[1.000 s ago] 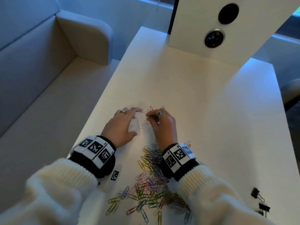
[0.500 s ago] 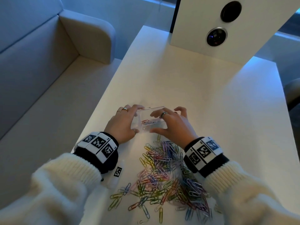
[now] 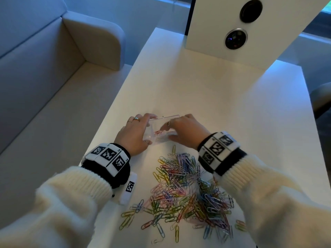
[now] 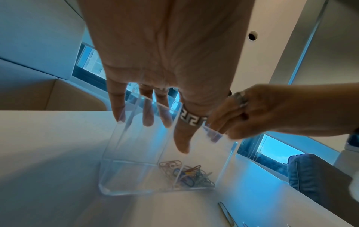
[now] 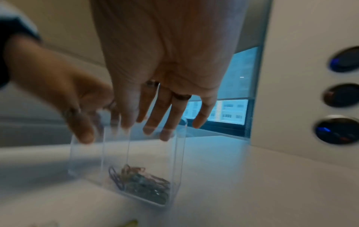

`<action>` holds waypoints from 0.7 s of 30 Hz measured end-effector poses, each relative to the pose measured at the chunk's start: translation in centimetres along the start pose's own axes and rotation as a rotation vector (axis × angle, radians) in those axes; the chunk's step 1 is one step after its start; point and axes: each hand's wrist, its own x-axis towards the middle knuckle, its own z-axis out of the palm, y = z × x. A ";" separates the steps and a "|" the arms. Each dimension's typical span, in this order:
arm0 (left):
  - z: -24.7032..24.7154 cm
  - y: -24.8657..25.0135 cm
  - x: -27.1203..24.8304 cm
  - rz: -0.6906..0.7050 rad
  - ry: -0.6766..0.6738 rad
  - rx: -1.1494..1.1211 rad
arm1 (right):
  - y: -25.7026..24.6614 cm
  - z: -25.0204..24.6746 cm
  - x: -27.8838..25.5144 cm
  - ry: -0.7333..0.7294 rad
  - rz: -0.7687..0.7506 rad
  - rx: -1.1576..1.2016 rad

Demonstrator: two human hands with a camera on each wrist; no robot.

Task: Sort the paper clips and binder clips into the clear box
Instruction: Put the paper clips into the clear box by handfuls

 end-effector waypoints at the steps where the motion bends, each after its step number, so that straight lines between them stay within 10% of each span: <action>1: 0.0 0.0 0.1 -0.001 0.001 -0.005 | 0.4 -0.4 -0.8 0.092 0.014 0.146; 6: -0.5 -0.1 0.9 -0.013 -0.005 -0.012 | 0.4 0.9 -5.7 0.421 0.083 0.344; 13: -0.6 0.2 1.7 -0.028 -0.019 -0.007 | -0.5 8.4 -9.3 -0.285 -0.021 -0.089; 21: -0.4 0.2 1.7 -0.035 -0.006 -0.018 | 3.0 7.0 -10.8 0.074 0.502 0.226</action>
